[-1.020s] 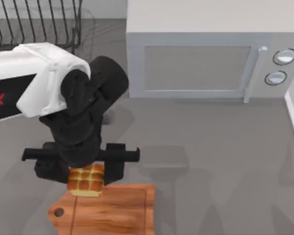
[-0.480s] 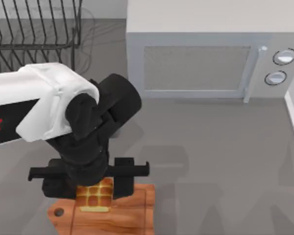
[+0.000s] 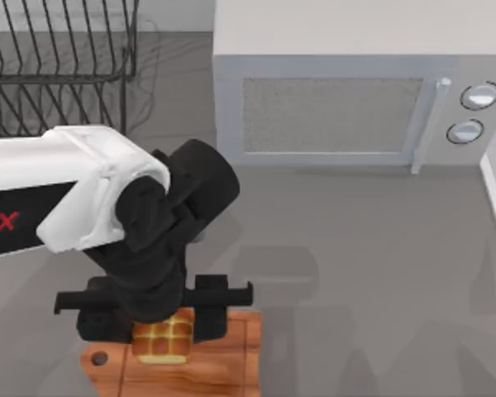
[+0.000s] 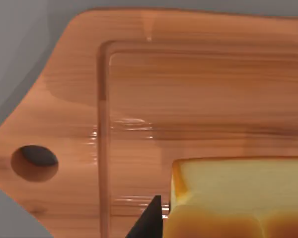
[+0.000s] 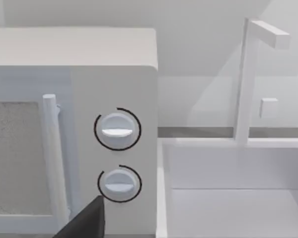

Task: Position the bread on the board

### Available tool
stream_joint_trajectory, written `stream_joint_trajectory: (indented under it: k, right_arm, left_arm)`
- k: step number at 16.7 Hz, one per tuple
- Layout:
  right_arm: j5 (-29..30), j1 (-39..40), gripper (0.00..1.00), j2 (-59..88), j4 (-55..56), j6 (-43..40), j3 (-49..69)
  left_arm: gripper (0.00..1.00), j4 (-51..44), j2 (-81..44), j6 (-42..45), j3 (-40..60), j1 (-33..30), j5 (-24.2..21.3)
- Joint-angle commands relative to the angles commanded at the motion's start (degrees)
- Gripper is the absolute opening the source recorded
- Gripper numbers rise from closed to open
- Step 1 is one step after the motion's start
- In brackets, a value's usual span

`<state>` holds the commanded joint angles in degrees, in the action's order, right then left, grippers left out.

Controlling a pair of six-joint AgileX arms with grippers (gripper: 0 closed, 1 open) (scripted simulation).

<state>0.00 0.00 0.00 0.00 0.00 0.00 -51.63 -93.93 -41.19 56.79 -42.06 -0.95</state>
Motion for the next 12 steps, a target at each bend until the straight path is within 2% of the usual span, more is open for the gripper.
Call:
stream_joint_trajectory:
  k: [12]
  right_arm:
    - [0.0, 0.0, 1.0, 0.0, 0.0, 0.0, 0.0]
  left_arm:
    - [0.0, 6.21, -2.4, -0.19, -3.79, -0.29, 0.0]
